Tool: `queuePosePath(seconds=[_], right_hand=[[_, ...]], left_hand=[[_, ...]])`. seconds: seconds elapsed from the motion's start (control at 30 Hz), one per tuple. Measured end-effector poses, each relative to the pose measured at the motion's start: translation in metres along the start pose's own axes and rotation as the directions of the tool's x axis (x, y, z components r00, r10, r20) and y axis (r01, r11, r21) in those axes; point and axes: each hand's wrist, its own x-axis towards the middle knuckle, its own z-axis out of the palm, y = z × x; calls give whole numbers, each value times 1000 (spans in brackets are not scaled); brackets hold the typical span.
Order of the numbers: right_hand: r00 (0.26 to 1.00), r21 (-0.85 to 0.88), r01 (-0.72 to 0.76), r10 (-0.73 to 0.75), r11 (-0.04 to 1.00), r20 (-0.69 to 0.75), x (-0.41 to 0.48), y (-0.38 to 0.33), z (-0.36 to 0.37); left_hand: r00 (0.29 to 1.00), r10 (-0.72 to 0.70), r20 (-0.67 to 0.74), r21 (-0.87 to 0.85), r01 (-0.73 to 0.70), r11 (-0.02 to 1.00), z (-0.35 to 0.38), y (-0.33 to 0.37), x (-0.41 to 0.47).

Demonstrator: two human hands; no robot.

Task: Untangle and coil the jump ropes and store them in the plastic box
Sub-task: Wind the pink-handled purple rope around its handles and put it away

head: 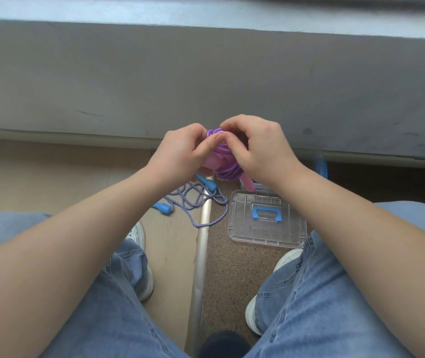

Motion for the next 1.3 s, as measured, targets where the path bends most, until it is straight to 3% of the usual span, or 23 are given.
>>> queuePosePath(seconds=[0.13,0.33,0.6,0.83,0.97,1.07,1.13,1.23,1.3], right_hand=[[988,100,-94,81,991,128,1,-1,-5],[964,255,-261,234,931,130,1,-4,-1],[972,365,-222,234,904,13,-3,-6,1],[993,46,91,-94,995,68,-4,-2,5],[989,-74,150,-150,986,6,-4,0,9],[983,-131,178,-182,975,-18,-9,-5,14],[989,-118,140,-145,983,-35,-11,-5,15],[996,45,-32,36,998,-84,-5,0,6],[990,127,-111,121,986,-73,0,1,0]], left_hand=[[999,-32,-24,32,33,999,-2,-4,1],[998,-46,-48,36,48,998,-1,0,1],[983,-103,-154,39,111,993,-4,-4,10],[980,-147,-137,61,157,986,-2,-7,7],[985,-145,-91,14,147,989,-3,1,6],[994,-75,-82,96,83,992,-1,8,3],[995,-85,-60,61,89,994,-1,8,3],[991,-135,-20,-153,131,980,-4,8,5],[994,-104,-24,-177,99,979,-3,10,3]])
